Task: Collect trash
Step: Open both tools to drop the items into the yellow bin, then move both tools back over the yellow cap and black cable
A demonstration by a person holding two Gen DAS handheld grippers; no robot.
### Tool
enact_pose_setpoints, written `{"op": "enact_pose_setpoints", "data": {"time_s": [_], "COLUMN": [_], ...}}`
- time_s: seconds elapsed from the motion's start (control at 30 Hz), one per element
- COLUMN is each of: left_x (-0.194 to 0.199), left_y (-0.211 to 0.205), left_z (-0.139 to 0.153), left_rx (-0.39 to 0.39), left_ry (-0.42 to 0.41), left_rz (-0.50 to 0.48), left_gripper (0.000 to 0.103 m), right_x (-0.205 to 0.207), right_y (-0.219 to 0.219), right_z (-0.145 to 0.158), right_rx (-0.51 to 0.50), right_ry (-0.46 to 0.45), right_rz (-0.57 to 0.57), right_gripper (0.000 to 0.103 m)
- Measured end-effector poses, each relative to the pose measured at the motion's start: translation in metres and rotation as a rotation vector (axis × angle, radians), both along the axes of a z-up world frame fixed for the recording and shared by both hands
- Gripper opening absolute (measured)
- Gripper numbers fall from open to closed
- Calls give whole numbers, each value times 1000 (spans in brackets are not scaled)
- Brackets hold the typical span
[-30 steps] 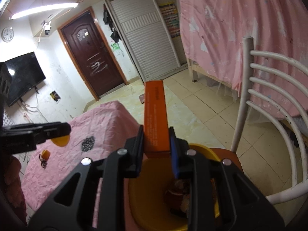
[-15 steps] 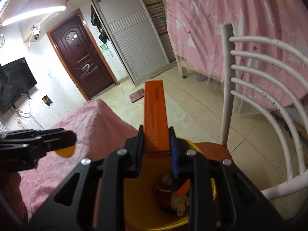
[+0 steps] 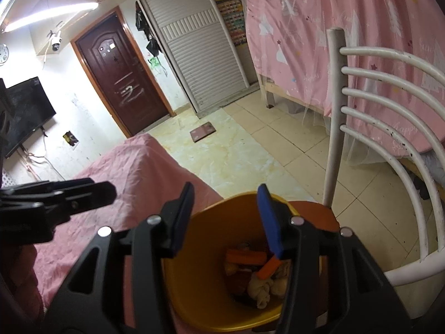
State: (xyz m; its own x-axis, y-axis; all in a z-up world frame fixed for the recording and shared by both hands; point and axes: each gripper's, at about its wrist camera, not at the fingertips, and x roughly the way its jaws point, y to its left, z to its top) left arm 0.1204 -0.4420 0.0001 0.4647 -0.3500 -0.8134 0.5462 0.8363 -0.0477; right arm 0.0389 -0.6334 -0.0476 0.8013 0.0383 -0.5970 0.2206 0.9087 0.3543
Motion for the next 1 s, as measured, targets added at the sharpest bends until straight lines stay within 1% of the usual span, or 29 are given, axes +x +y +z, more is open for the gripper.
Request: {"op": "enact_pose_setpoints", "data": {"time_s": [0.1, 0.2, 0.3, 0.5, 1.0], "left_x": [-1, 3, 9, 24, 44], "left_y": [14, 33, 55, 103, 223], "left_z": [5, 10, 13, 17, 17], "left_rx": [-13, -25, -25, -58, -116], "left_ry": [-30, -49, -72, -61, -50], "left_rz": [22, 51, 87, 162, 326], "left_gripper": [60, 60, 60, 60, 60], "right_x": [3, 8, 15, 30, 69], "right_y": [11, 25, 41, 78, 192], "right_z": [7, 13, 19, 31, 39], "right_rx": [-13, -37, -64, -107, -197], "right_ry": [-10, -9, -4, 7, 49], "right_rz": [28, 52, 76, 135, 309], "right_gripper": [46, 55, 56, 56, 56]}}
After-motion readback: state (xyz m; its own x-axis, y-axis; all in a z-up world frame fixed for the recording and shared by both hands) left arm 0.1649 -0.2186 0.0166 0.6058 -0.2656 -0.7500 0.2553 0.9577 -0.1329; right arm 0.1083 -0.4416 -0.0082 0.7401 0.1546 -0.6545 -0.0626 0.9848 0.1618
